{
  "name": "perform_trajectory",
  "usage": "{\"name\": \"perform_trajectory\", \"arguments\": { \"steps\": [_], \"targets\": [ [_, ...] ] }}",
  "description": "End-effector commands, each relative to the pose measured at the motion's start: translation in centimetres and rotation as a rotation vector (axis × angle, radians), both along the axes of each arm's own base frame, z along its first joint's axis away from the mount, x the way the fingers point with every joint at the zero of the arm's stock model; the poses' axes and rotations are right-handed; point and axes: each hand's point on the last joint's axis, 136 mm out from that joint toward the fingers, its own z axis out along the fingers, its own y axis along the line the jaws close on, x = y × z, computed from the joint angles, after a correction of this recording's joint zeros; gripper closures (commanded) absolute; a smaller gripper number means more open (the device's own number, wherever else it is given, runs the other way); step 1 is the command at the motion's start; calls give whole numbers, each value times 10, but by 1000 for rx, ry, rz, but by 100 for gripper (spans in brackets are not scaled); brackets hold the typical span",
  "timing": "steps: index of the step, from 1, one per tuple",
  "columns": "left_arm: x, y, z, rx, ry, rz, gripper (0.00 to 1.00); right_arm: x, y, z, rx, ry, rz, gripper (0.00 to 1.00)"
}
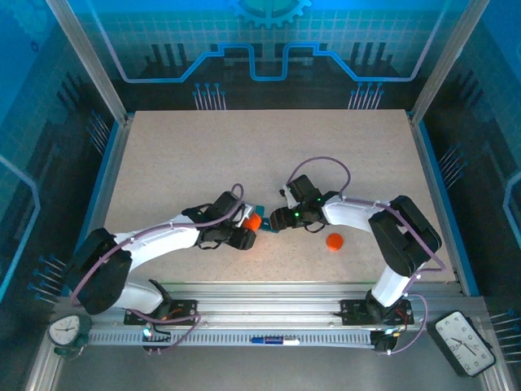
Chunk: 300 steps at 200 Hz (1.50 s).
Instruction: Sort the pills into containers
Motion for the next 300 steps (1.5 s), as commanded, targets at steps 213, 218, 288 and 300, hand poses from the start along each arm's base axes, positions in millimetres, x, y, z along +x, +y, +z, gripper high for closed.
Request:
{"name": "perform_trajectory", "arguments": {
  "steps": [213,218,288,300],
  "targets": [
    [-3,-8,13,104,152,-19,100,-18,-9,-24,-41,53,-1,33],
    [-3,-7,12,107,156,-18,100,-19,-9,-24,-42,56,-1,33],
    [-5,-6,11,145,187,-39,100,-19,-9,-26,-42,58,-3,33],
    [-5,-4,10,154,190,-40,100,-20,-10,-26,-41,59,-4,33]
  ]
}}
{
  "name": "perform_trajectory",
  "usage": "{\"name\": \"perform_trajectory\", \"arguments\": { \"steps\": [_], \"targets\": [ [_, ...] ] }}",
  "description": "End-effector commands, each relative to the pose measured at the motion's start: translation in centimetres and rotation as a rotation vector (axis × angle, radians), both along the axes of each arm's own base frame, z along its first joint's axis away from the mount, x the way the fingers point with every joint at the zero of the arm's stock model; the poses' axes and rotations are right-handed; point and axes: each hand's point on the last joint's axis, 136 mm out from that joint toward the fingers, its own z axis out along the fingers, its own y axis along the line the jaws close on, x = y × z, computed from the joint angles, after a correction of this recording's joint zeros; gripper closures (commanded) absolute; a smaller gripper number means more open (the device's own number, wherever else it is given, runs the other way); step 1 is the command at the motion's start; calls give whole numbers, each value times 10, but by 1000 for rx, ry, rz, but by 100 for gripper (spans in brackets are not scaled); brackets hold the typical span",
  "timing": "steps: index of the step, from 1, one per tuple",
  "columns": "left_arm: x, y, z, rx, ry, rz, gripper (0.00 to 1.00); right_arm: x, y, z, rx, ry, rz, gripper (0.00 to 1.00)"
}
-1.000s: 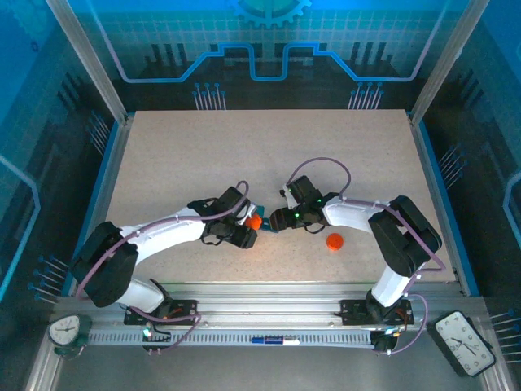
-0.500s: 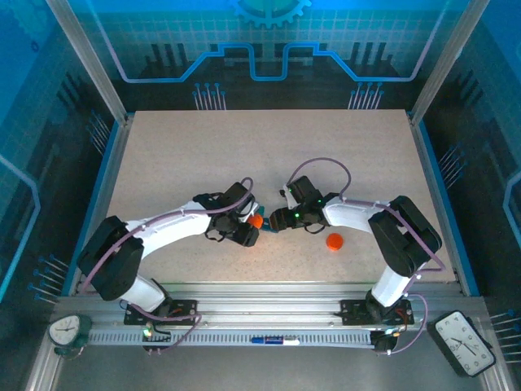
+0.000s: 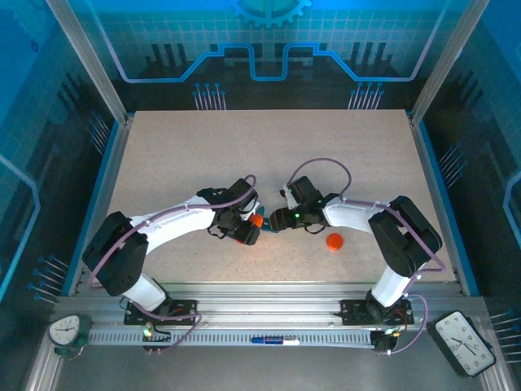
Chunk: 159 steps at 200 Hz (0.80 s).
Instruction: Sort the pills into containers
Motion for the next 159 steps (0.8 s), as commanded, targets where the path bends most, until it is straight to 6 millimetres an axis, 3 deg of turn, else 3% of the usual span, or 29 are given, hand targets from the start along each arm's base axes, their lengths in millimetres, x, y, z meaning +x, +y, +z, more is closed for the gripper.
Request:
{"name": "perform_trajectory", "arguments": {
  "steps": [1,159],
  "targets": [
    [-5,-1,3,15,30,-18,100,-20,-11,-24,-60,73,-2,33],
    [3,3,5,91,72,-64,100,-25,-14,-31,-65,88,-8,33]
  ]
}}
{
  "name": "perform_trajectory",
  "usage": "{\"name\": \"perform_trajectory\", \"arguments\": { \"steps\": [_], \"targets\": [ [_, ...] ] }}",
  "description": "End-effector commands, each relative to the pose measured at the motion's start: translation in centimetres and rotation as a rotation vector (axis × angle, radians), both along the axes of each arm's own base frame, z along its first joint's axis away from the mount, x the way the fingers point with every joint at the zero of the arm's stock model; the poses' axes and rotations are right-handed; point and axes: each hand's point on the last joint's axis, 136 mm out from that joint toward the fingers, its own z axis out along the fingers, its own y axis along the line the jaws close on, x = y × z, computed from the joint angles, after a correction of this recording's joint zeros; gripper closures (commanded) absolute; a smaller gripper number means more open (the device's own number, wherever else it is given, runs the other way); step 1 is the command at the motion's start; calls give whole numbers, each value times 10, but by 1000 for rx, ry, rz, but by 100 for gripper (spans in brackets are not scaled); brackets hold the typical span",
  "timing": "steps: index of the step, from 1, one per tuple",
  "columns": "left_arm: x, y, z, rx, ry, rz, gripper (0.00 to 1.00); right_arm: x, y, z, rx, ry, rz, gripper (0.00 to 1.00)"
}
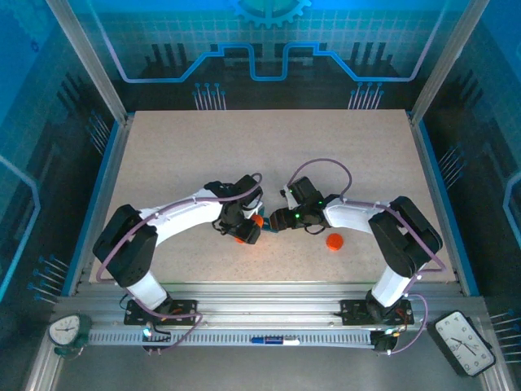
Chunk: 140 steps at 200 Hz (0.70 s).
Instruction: Sort the pills into containers
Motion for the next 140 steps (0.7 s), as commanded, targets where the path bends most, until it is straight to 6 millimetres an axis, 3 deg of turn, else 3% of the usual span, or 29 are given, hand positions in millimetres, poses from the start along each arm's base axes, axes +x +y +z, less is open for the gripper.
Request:
{"name": "perform_trajectory", "arguments": {
  "steps": [1,140],
  "targets": [
    [1,4,5,27,11,-27,100,-25,-14,-31,-76,92,0,33],
    [9,9,8,31,29,-25,100,-26,-14,-34,-74,102,-1,33]
  ]
}}
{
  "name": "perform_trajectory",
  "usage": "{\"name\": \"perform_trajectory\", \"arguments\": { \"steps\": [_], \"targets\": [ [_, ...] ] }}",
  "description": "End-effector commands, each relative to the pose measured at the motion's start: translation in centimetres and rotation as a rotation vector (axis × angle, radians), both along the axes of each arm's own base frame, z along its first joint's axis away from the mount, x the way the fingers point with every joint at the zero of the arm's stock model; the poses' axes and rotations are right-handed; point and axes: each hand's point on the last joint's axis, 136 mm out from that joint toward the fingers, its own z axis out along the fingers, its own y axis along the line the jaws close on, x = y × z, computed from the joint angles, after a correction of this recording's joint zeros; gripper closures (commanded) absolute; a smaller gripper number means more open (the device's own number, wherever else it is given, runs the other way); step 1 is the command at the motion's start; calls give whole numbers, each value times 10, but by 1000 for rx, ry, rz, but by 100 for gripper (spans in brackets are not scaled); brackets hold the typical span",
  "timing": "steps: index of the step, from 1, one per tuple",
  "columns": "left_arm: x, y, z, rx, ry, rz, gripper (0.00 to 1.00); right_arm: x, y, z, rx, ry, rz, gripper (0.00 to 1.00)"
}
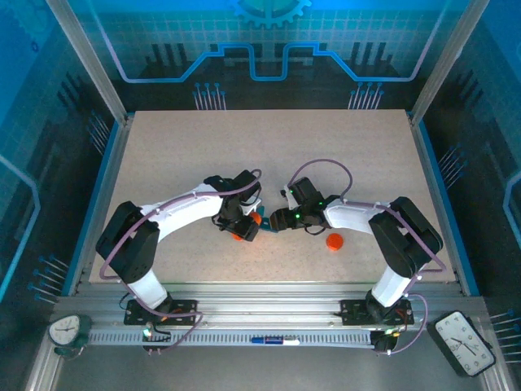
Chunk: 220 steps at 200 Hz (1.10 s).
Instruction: Sort the pills into containers
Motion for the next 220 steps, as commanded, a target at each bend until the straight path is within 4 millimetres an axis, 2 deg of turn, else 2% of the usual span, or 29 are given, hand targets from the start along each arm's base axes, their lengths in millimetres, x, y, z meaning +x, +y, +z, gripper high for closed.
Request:
{"name": "perform_trajectory", "arguments": {
  "steps": [1,64,220],
  "targets": [
    [2,1,4,8,12,-17,100,-27,-14,-34,-82,108,4,33],
    [4,-5,7,-13,19,-23,100,-27,-15,-35,-82,112,1,33],
    [1,-4,6,11,60,-44,100,-27,-15,-36,-80,115,0,33]
  ]
}}
